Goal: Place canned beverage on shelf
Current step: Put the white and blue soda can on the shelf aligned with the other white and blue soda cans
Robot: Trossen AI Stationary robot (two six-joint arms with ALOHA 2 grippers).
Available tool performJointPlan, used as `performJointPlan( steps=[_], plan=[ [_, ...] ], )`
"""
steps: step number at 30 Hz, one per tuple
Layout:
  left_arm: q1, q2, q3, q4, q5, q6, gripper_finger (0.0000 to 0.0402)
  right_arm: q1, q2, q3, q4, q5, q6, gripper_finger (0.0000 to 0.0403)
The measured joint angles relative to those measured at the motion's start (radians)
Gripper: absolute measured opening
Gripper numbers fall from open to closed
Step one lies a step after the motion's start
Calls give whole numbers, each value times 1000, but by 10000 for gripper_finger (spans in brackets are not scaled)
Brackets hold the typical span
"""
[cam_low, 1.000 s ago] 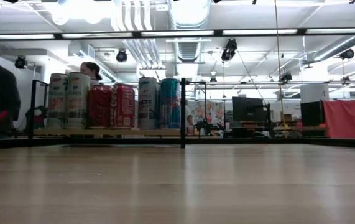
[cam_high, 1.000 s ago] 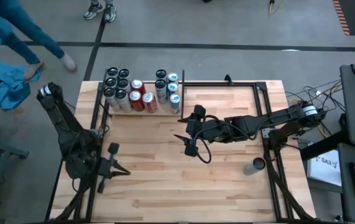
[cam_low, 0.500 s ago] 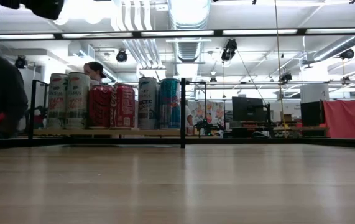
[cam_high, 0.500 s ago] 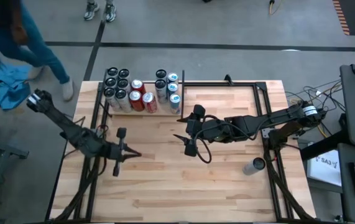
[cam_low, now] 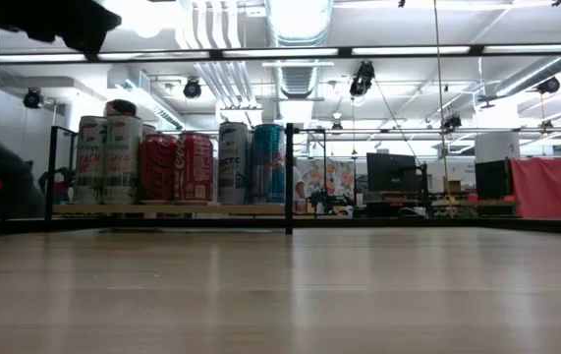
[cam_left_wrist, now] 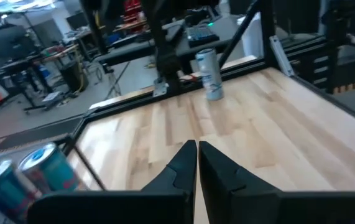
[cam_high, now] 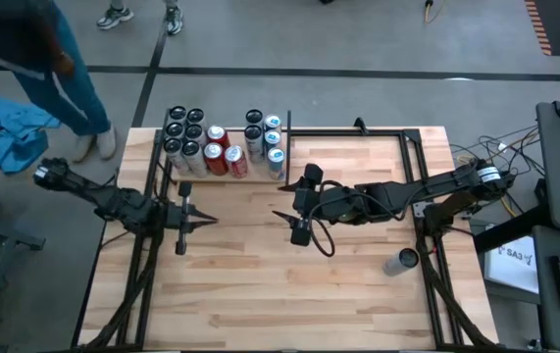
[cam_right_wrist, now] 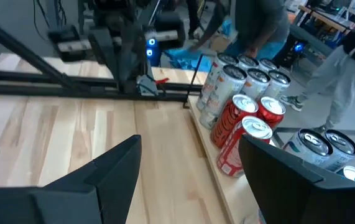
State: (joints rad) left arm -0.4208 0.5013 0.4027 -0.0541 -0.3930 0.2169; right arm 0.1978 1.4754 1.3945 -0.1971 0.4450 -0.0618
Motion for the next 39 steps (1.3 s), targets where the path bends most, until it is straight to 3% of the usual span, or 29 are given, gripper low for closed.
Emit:
performJointPlan(
  steps=[7, 14, 22, 30, 39],
  plan=[
    [110, -96, -44, -3, 130, 21, 0, -31, 0, 6, 33, 2, 73, 260],
    [187, -170, 31, -112, 134, 121, 0, -106, 0, 6, 23, 2, 158, 260],
    [257, -225, 61, -127, 98, 123, 0, -224, 21, 12, 42, -41, 192, 260],
    [304, -229, 49, -136, 87, 51, 0, -338, 136, 119, 41, -87, 168, 260],
    [308, -256, 25, -149, 86, -17, 0, -407, 178, 315, -288, -87, 175, 260]
  ],
)
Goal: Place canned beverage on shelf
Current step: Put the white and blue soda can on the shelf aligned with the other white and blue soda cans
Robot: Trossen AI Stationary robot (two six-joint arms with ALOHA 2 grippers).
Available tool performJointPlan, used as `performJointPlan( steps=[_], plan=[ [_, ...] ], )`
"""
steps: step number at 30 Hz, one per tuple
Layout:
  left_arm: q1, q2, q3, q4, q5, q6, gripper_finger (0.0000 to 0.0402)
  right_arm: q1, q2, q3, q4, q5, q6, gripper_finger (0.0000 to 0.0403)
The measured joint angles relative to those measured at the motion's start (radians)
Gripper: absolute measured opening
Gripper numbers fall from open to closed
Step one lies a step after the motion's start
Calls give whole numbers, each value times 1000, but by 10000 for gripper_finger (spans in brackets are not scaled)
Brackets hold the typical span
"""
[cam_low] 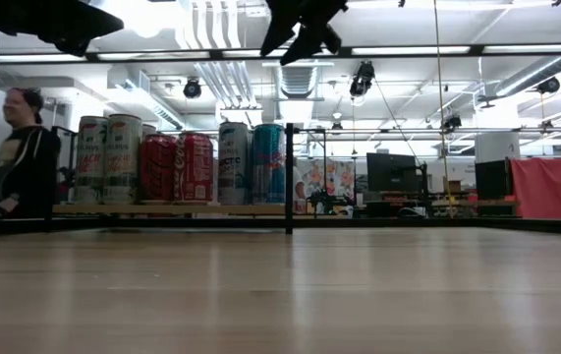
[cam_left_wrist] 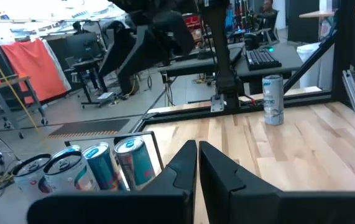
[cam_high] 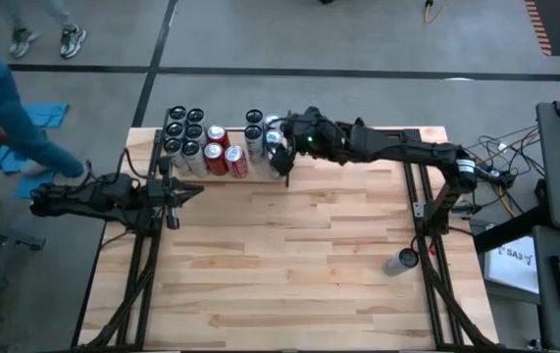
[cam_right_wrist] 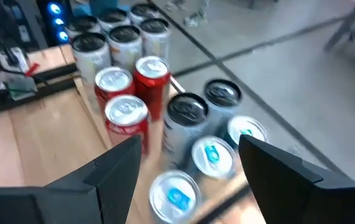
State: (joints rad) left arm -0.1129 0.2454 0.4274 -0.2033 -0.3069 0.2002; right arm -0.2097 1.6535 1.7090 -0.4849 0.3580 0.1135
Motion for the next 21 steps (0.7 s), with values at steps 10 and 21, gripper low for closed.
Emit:
performJointPlan(
  steps=[10, 21],
  plan=[
    [0, -23, -4, 3, 0, 2, 0, -2, 0, 247, -569, -3, 233, 260],
    [0, -24, -4, 8, 0, -3, 0, 44, -1, 299, -1050, -248, 528, 260]
  ],
)
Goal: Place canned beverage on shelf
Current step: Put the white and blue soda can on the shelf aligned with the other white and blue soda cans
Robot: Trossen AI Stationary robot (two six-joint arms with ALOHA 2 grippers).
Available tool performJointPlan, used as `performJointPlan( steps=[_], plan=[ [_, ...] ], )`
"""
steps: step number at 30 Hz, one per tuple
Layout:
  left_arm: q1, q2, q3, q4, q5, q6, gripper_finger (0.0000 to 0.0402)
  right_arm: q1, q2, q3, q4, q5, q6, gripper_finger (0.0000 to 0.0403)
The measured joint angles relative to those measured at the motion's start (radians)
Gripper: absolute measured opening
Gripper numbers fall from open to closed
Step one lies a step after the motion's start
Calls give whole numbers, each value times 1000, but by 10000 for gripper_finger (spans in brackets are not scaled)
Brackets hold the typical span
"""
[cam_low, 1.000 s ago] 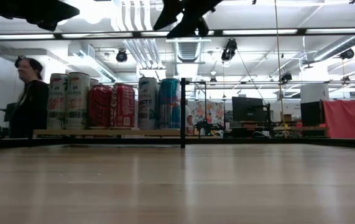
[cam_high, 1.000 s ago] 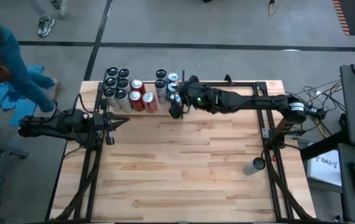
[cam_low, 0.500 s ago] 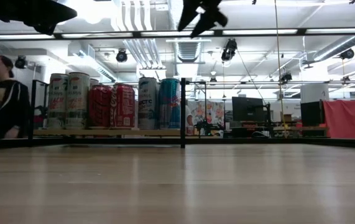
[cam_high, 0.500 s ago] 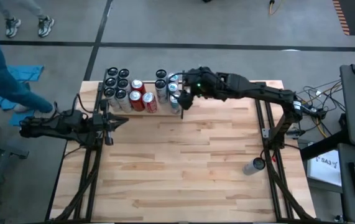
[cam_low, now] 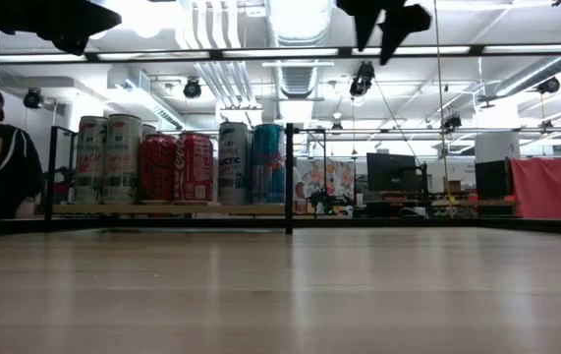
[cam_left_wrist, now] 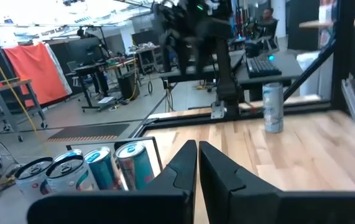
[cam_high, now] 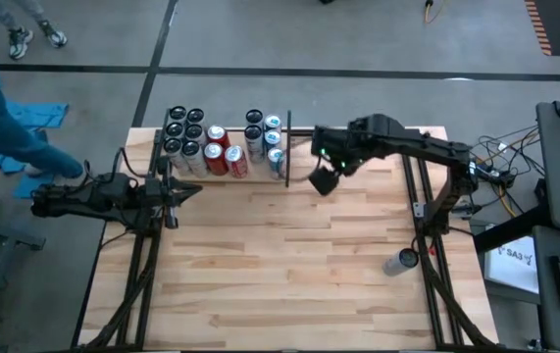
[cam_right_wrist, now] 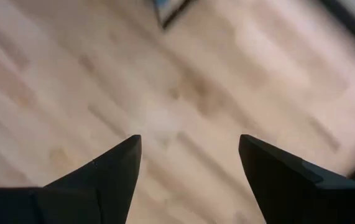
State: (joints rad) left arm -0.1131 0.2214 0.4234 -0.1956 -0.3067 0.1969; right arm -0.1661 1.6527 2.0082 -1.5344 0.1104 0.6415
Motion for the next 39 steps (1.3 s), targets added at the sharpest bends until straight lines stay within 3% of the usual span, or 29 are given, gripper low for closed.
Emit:
performJointPlan(
  steps=[4, 11, 19, 24, 29, 31, 35, 39],
  plan=[
    [0, 4, 0, 30, 38, -48, 0, 76, -13, -45, -32, -55, 57, 260],
    [-2, 99, -18, 204, 259, -87, 0, 232, -77, -164, -35, -109, 222, 260],
    [-2, 223, -13, 309, 265, -87, 0, 400, -223, -375, -37, -196, 525, 260],
    [-1, 245, -12, 336, 265, -87, 0, 483, -341, -493, -38, -191, 736, 260],
    [-1, 243, -12, 337, 265, -87, 0, 535, -407, -598, -39, -189, 832, 263],
    [-1, 240, -12, 337, 265, -87, 0, 545, -412, -636, -37, -210, 859, 272],
    [-1, 235, -12, 338, 265, -87, 0, 548, -417, -705, -38, -377, 890, 310],
    [-1, 234, -12, 337, 264, -77, 0, 578, -414, -751, -34, -407, 898, 349]
  ],
)
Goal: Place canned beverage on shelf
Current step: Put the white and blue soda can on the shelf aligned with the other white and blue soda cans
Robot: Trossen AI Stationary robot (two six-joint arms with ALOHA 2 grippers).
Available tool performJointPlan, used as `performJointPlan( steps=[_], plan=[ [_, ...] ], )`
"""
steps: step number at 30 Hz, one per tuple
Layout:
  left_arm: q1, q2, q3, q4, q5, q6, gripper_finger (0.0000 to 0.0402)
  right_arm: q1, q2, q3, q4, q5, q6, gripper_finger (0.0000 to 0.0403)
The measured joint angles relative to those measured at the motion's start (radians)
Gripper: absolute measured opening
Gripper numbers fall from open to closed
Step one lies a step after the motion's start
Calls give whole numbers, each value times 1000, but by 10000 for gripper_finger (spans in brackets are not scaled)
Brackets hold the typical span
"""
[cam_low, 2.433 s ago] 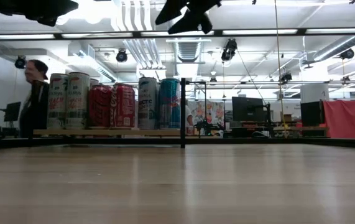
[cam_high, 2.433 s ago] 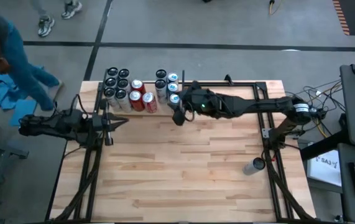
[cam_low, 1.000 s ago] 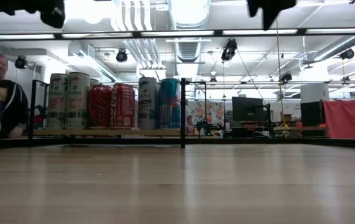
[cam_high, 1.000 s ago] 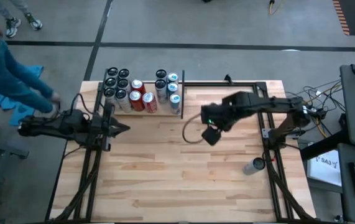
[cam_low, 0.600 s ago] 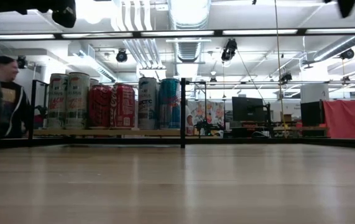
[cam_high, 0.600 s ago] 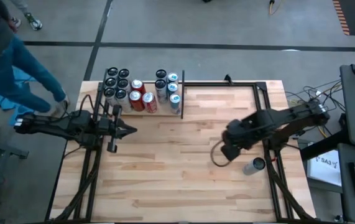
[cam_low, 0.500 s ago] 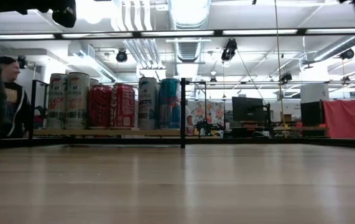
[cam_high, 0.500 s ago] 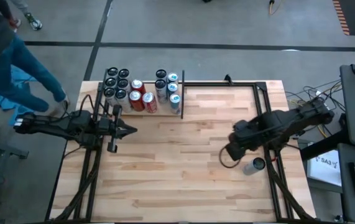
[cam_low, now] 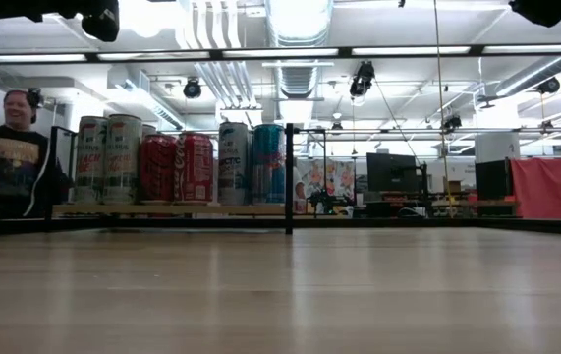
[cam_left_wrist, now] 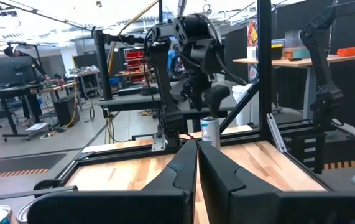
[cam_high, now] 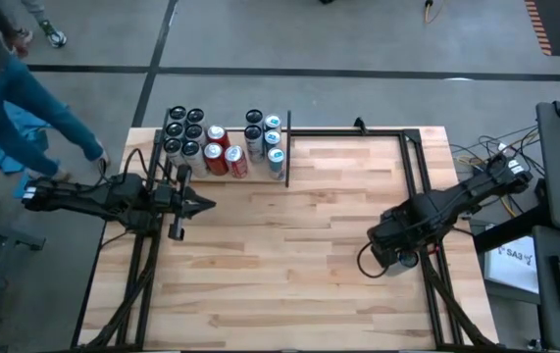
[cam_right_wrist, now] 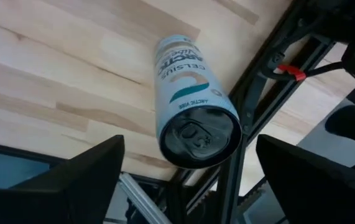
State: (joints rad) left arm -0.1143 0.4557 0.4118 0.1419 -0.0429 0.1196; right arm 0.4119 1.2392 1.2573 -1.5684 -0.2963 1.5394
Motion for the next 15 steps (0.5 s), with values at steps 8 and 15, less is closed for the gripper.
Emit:
performJointPlan(
  steps=[8, 15],
  plan=[
    [0, 1, 0, 0, -1, 2, 0, 39, -2, -32, 10, 5, 35, 365],
    [0, 1, 0, 0, -1, 2, 0, 91, -2, -65, 42, 8, 76, 365]
  ],
)
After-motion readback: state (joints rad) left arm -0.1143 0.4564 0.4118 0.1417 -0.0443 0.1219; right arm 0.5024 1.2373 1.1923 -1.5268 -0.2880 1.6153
